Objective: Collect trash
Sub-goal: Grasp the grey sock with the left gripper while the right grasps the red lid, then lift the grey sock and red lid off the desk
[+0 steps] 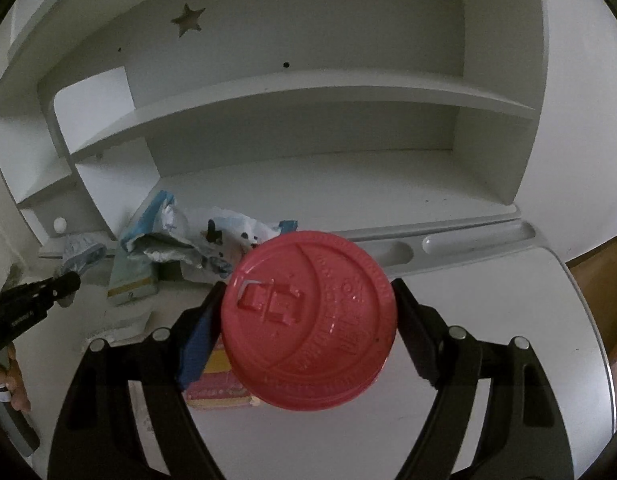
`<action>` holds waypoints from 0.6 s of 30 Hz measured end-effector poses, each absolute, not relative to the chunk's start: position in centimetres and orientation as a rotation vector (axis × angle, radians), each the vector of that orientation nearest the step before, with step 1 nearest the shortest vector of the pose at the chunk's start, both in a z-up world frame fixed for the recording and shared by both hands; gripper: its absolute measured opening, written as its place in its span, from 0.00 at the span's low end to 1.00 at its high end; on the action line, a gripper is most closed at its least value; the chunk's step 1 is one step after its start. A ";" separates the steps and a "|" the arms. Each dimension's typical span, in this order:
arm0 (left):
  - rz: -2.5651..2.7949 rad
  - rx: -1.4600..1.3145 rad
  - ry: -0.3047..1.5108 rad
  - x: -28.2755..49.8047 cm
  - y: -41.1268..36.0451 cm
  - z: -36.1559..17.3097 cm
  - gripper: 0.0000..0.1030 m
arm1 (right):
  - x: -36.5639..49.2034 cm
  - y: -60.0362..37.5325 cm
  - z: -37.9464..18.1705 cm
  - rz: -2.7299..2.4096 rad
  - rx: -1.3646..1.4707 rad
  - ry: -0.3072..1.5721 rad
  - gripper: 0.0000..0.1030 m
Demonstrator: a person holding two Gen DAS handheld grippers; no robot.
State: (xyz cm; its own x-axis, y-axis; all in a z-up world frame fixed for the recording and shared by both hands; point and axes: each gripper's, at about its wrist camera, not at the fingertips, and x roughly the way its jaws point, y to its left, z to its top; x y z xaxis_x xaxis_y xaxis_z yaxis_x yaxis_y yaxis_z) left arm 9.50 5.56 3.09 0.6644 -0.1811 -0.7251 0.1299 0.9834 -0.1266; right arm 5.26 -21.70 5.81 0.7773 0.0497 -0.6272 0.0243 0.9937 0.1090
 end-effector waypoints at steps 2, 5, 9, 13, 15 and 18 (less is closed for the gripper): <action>-0.180 -0.063 0.829 10.4 5.3 3.0 0.16 | 4.7 -22.3 6.0 0.015 0.109 0.680 0.76; -0.183 -0.060 0.835 10.6 5.2 2.9 0.16 | 4.4 -22.0 5.6 0.023 0.101 0.681 0.76; -0.187 -0.061 0.844 11.2 5.1 2.5 0.16 | 5.5 -21.6 5.7 0.043 0.092 0.688 0.76; -0.204 -0.062 0.854 11.7 4.9 2.2 0.16 | 5.7 -21.5 5.6 0.061 0.088 0.698 0.76; -0.208 -0.062 0.857 12.0 4.8 2.2 0.16 | 5.8 -21.4 5.4 0.069 0.087 0.706 0.76; -0.209 -0.063 0.857 12.1 4.8 2.1 0.16 | 5.9 -21.2 5.1 0.077 0.083 0.715 0.76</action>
